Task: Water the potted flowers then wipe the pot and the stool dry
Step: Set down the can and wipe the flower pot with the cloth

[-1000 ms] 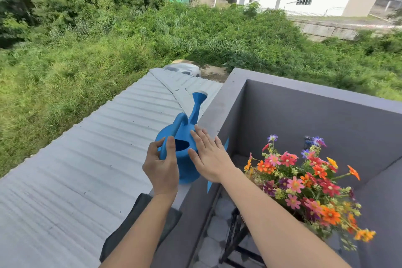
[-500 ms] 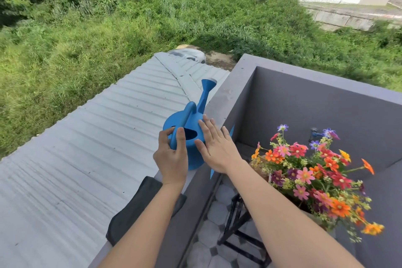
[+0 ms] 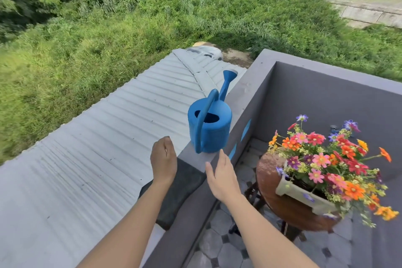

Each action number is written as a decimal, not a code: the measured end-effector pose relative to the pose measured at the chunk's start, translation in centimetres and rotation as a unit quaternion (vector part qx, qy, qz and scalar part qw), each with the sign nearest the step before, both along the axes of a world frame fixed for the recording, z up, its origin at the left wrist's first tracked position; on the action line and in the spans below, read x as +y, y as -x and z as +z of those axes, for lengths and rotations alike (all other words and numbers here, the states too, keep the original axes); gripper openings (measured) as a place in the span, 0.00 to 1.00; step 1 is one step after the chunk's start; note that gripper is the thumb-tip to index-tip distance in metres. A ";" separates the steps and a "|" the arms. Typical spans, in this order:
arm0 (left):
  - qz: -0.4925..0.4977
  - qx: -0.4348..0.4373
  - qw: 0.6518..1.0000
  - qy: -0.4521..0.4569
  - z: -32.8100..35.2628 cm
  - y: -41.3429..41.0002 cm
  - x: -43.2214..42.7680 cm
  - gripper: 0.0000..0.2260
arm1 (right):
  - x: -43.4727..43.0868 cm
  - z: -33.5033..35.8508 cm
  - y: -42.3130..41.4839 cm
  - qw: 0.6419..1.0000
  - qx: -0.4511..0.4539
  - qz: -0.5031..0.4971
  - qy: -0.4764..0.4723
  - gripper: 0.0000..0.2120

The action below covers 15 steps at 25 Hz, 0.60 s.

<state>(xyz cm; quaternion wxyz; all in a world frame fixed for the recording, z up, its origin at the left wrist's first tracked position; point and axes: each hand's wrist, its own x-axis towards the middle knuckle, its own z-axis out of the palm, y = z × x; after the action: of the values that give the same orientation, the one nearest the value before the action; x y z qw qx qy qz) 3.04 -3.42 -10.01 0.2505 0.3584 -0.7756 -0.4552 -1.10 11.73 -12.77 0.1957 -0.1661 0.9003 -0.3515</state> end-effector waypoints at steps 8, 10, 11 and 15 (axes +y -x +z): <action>-0.088 -0.332 0.919 0.191 -6.1 -4.6 -1.9 0.25 | -3.7 -0.5 -3.4 0.995 -0.079 -0.060 0.003 0.19; -0.074 -0.284 0.937 0.191 -6.1 -4.5 -1.7 0.24 | -4.0 -0.1 -3.6 0.995 -0.061 -0.075 0.009 0.17; -0.072 -0.271 0.942 0.184 -6.1 -4.5 -1.7 0.25 | -4.1 0.1 -3.7 0.995 -0.053 -0.077 0.019 0.16; -0.066 -0.364 0.918 0.143 -6.2 -4.7 -2.7 0.29 | -4.3 0.7 -4.5 0.993 -0.052 -0.082 0.068 0.05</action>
<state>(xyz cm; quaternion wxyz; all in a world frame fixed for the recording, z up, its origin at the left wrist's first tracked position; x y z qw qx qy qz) 7.76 -6.09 -16.18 -0.0309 0.4072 -0.8921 -0.1933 3.36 7.45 -12.11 0.2014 -0.0860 0.8734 -0.4350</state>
